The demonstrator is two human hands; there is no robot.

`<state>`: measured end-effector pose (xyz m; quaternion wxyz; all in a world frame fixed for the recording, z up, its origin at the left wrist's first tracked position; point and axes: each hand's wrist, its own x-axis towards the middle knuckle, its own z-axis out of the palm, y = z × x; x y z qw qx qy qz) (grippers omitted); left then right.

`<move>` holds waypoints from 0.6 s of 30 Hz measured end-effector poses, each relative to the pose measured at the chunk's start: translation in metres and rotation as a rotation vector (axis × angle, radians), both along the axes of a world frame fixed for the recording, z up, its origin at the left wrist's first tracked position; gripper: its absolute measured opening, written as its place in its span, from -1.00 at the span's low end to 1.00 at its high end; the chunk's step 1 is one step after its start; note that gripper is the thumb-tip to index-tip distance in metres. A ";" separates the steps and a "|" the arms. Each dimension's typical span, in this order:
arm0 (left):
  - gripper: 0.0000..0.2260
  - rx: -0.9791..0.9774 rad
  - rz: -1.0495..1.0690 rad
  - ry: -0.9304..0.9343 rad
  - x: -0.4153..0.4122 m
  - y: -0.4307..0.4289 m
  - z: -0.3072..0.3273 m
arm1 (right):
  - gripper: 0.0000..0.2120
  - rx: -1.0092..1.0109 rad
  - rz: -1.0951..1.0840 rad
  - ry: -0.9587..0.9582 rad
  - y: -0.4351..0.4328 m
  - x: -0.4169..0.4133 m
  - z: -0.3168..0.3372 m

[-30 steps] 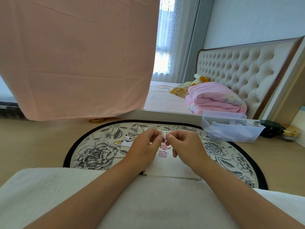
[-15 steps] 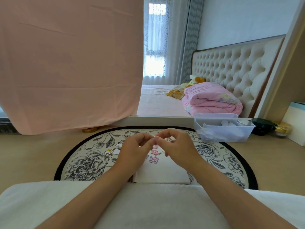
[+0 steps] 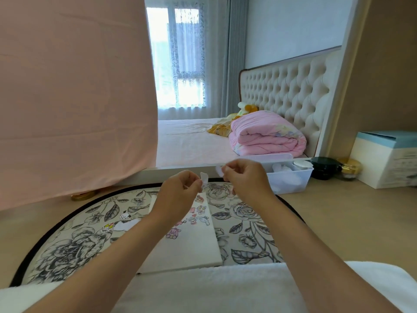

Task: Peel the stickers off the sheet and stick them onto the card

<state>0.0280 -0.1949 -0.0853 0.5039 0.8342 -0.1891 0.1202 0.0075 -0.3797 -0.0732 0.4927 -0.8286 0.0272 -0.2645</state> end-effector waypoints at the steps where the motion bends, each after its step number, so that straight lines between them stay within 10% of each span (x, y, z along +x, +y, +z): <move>1: -0.84 -0.001 -0.003 0.004 0.001 -0.004 0.000 | -0.86 -0.019 -0.068 -0.021 -0.011 0.003 0.000; 7: -0.80 0.042 -0.037 0.047 0.007 -0.024 -0.008 | -0.89 -0.207 -0.393 -0.053 -0.064 0.007 -0.008; 18: -0.81 -0.030 -0.040 0.169 0.003 -0.019 -0.013 | -0.85 -0.405 -0.163 -0.025 -0.040 0.000 0.002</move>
